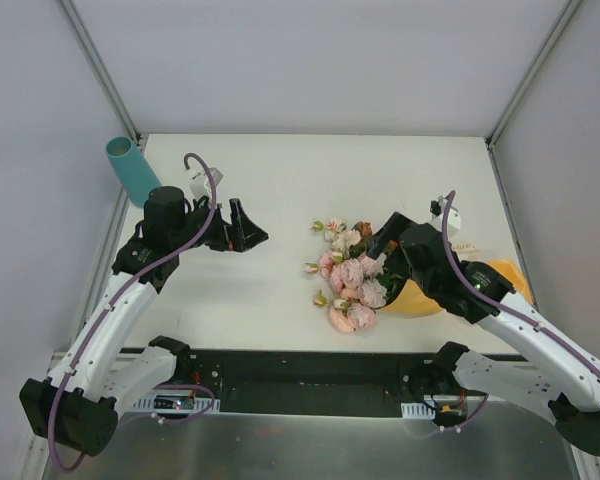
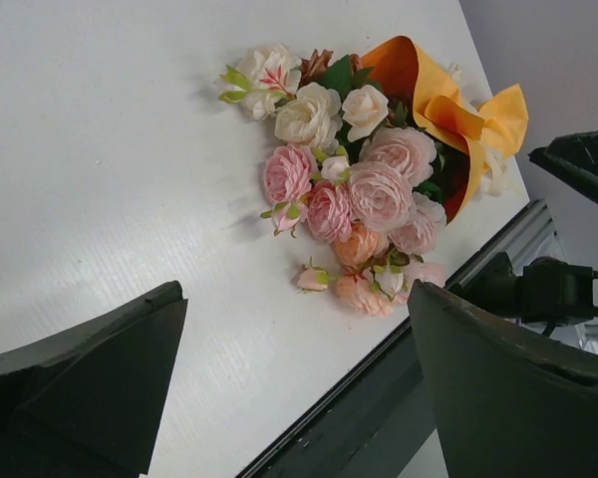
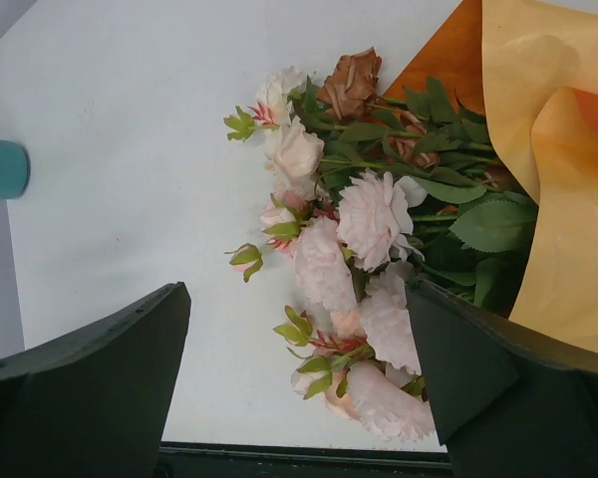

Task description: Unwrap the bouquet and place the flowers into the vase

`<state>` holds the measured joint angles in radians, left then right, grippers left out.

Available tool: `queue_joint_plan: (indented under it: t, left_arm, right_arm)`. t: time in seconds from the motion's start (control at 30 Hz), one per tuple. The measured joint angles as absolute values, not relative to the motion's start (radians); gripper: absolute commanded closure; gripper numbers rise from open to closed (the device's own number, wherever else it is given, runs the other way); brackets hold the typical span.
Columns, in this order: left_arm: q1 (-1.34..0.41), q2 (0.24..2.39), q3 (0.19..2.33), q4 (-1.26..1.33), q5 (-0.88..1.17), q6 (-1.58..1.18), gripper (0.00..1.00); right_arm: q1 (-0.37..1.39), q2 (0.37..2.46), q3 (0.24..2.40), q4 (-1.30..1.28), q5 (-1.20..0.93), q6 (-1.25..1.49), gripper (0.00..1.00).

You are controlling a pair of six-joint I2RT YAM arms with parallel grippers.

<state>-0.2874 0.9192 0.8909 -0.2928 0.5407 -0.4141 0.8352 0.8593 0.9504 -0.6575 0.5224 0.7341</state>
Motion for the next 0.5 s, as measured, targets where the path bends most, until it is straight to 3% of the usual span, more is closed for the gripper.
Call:
queue_joint_plan:
  t: [0.5]
  left_arm:
    - [-0.287,0.914,0.883,-0.294,0.541,-0.410,0.01]
  right_arm:
    - [0.835,0.852,0.950,-0.720,0.610,0.826,0.03]
